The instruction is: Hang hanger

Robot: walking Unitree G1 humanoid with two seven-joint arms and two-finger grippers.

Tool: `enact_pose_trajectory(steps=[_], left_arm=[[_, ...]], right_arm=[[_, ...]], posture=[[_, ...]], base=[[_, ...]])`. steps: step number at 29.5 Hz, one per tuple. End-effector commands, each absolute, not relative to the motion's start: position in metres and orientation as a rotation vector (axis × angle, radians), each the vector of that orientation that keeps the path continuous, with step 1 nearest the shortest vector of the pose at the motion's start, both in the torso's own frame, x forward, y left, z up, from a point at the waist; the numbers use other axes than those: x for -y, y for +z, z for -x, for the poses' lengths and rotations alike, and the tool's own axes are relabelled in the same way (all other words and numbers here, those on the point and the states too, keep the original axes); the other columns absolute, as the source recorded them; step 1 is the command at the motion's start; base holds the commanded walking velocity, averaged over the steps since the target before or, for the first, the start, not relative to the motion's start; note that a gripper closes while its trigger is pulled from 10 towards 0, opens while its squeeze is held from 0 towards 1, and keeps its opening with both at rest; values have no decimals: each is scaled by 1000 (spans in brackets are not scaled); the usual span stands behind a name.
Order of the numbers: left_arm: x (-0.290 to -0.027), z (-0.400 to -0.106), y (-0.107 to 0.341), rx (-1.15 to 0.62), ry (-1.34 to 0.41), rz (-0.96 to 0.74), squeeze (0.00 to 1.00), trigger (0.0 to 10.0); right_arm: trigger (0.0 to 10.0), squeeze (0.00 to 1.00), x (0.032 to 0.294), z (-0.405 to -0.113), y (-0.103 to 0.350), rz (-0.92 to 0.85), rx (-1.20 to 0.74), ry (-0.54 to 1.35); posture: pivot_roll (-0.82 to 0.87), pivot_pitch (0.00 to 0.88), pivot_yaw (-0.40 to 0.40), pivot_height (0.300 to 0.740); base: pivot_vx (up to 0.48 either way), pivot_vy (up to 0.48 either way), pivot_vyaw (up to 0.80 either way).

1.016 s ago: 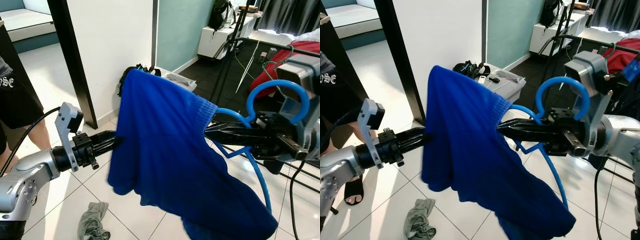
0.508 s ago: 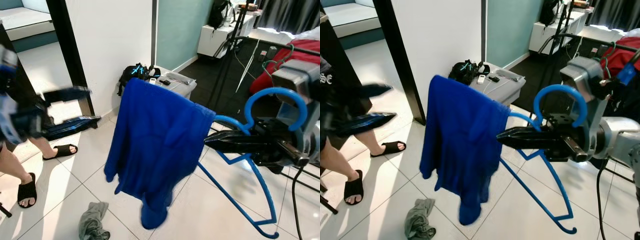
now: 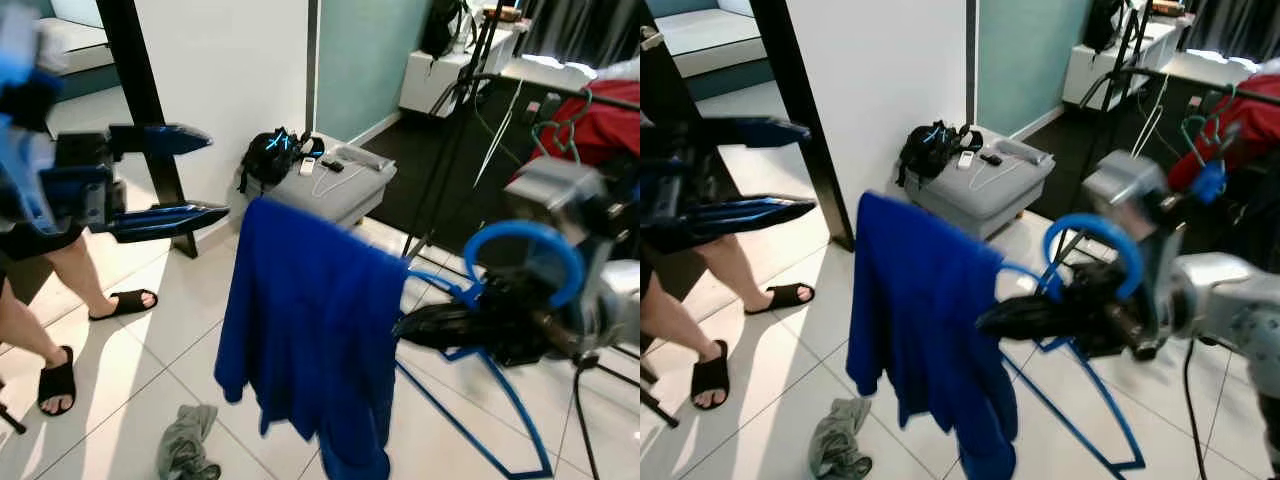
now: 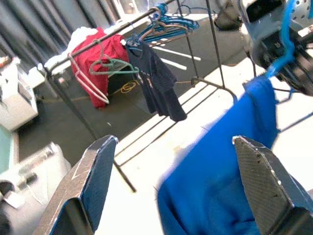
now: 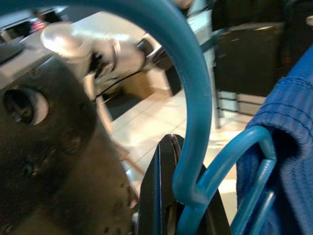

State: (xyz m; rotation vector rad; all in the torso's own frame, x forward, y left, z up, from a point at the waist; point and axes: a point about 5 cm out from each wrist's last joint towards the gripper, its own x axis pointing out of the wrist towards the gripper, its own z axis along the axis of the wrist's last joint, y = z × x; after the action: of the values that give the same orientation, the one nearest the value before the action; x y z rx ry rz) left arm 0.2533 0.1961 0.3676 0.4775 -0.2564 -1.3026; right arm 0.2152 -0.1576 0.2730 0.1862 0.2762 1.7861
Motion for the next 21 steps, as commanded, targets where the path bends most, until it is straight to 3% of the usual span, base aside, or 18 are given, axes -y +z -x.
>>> enact_pose_trajectory(steps=[1, 9, 21], left_arm=[[-194, -255, 363, 216, -1324, -499, 0, 10000], [-176, -258, 337, 1, -1536, -584, 0, 10000], [-173, -262, 316, -174, -1585, -652, 0, 10000]], right_arm=[[10000, 0, 154, -211, 276, -161, -266, 1825], [10000, 0, 145, -207, 273, -133, -288, 1903], [10000, 0, 141, -207, 272, -110, -294, 1923]], posture=[[-74, 0, -6, 740], [-77, 0, -3, 740], [-73, 0, -4, 740]], base=[[0, 0, 0], [0, 0, 0], [0, 0, 0]])
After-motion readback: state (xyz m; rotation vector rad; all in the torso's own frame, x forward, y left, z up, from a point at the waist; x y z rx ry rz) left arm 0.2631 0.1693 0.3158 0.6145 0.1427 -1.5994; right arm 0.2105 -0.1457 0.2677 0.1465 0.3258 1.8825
